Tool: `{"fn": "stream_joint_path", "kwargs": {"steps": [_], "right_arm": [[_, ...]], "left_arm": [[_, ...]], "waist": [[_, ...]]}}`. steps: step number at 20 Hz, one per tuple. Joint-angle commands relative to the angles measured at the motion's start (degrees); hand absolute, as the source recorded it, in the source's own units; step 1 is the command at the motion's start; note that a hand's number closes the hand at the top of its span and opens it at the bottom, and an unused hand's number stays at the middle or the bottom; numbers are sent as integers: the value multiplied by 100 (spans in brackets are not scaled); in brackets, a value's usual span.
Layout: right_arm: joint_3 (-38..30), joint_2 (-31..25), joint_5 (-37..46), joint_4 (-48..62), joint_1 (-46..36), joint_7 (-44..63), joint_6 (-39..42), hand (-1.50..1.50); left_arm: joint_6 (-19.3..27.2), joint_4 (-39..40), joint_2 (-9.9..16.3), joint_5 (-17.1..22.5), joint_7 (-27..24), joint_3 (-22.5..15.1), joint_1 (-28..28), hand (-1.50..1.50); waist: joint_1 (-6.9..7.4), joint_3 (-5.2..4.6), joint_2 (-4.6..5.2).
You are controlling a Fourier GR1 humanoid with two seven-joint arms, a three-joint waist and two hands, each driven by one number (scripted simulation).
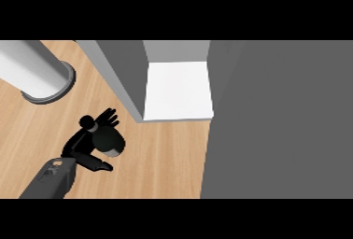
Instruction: Pick up the wine, place it into the cabinet and close the cabinet
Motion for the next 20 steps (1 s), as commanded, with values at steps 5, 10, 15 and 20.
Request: {"fn": "stream_joint_path", "kwargs": {"steps": [5,10,15,20], "right_arm": [[61,75,-155,-421,33,187,-81,-150],[42,50,-139,-389,-121,307,-104,-150],[233,117,29,-362,194,162,-27,-150],[51,61,-127,-327,264,129,37,-150]], "left_arm": [[-806,151,-154,-23,-842,-129,-137,-150],[-613,228,-222,171,-904,17,-258,-150],[-735,320,-290,245,-952,3,-116,150],[-985,452,-281,344,-705,24,-406,150]], "waist": [[-18,-7,5],[4,-6,6],[39,3,-10],[-22,-1,11]]}}
